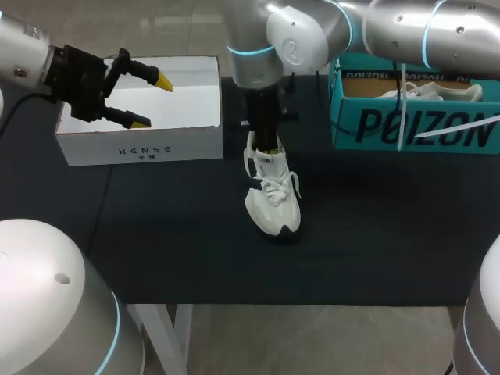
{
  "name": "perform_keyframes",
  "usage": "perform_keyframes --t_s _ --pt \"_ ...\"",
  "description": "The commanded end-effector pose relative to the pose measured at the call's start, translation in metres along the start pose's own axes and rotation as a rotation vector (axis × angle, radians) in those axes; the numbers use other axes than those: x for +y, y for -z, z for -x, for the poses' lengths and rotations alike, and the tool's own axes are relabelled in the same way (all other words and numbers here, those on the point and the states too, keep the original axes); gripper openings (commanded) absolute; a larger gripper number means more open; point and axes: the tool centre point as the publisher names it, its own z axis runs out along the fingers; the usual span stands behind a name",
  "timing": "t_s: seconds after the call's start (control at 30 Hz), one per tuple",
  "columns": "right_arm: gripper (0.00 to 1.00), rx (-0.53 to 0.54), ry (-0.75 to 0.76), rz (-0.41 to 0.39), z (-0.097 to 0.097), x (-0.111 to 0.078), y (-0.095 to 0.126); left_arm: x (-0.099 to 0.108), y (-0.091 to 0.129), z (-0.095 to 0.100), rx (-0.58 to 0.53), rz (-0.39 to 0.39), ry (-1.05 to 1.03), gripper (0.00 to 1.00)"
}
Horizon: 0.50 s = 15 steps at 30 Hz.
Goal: Take the shoe out of the shoebox, open the shoe tongue, remove and reinsert the insole, then place the shoe into the shoebox
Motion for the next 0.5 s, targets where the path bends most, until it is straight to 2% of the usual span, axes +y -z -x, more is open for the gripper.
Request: perform_keyframes --t_s 0.03,0.07,0.1,0.17,0.27,0.43,0.5 --pt "0.10 0.026 -0.008 -0.045 0.0058 -0.0007 -0.0021 0.0002 0.0000 0.0005 0.004 0.000 0.000 1.00" --pt "0.20 0.026 -0.008 -0.046 0.0061 -0.0036 0.0007 0.0002 0.0000 0.0005 0.004 0.000 0.000 1.00" --pt "0.34 0.025 -0.006 -0.049 0.0064 -0.0055 0.0028 0.0002 0.0000 0.0005 0.004 0.000 0.000 1.00" --pt "0.48 0.024 -0.006 -0.051 0.0068 -0.0059 0.0021 0.0002 0.0000 0.0005 0.004 0.000 0.000 1.00" --pt "0.75 0.027 -0.013 -0.057 0.0089 -0.0070 -0.0004 0.0002 0.0000 0.0005 0.004 0.000 0.000 1.00" --pt "1.00 0.030 -0.005 -0.056 0.0085 -0.0071 -0.0005 0.0002 0.0000 0.0005 0.004 0.000 0.000 1.00" --pt "1.00 0.032 -0.001 -0.053 0.0077 -0.0065 -0.0007 0.0002 0.0000 0.0005 0.004 0.000 0.000 1.00"
